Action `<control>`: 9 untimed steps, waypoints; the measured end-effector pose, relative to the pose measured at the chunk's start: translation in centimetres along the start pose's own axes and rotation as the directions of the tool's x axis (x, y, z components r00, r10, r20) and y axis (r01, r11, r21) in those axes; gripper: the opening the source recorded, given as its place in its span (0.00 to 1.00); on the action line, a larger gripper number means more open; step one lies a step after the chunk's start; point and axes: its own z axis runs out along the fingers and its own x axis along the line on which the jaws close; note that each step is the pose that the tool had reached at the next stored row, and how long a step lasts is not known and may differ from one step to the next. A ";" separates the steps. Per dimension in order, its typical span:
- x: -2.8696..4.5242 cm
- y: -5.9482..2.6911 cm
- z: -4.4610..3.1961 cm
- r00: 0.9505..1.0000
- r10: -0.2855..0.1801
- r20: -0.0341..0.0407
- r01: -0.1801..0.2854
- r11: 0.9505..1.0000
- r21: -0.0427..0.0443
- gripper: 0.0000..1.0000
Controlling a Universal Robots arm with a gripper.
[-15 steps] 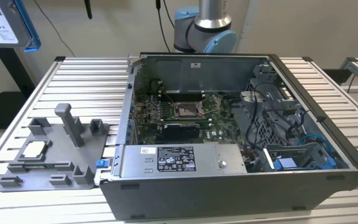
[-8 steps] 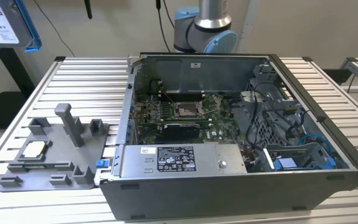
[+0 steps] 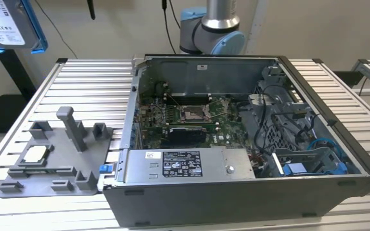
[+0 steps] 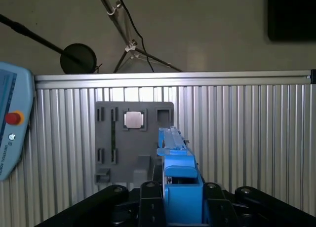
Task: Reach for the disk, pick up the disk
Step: 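Pick up the disk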
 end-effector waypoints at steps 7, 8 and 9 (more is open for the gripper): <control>-0.05 -1.16 -0.02 1.000 0.000 0.000 0.000 1.000 0.000 0.00; -0.06 -1.35 -0.03 1.000 0.000 0.000 0.000 1.000 0.000 0.00; -0.06 -1.54 -0.03 1.000 0.000 0.000 0.000 1.000 0.000 0.00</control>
